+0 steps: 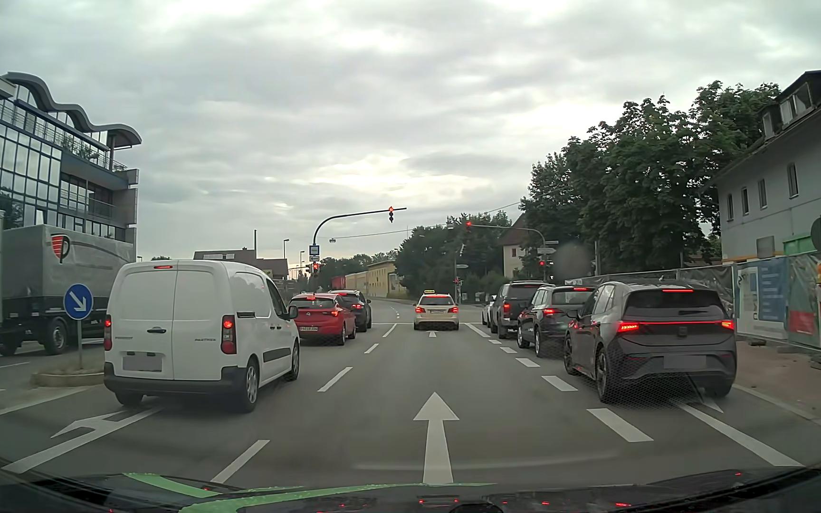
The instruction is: Follow the waypoints while adhering to traffic rules and regulations
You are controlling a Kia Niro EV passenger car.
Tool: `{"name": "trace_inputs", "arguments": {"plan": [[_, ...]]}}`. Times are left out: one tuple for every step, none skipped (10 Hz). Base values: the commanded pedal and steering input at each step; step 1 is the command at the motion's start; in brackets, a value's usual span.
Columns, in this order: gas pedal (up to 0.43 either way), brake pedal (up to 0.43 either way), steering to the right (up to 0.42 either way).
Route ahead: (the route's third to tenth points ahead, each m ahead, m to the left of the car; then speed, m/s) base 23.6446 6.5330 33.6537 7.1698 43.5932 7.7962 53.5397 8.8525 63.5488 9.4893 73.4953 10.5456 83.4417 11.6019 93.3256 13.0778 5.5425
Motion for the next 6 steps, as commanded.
{"name": "trace_inputs", "arguments": {"plan": [[0.000, 0.171, -0.002], [0.000, 0.165, -0.002], [0.000, 0.152, -0.003], [0.000, 0.146, -0.004], [0.000, 0.146, -0.004], [0.000, 0.140, -0.004]]}}
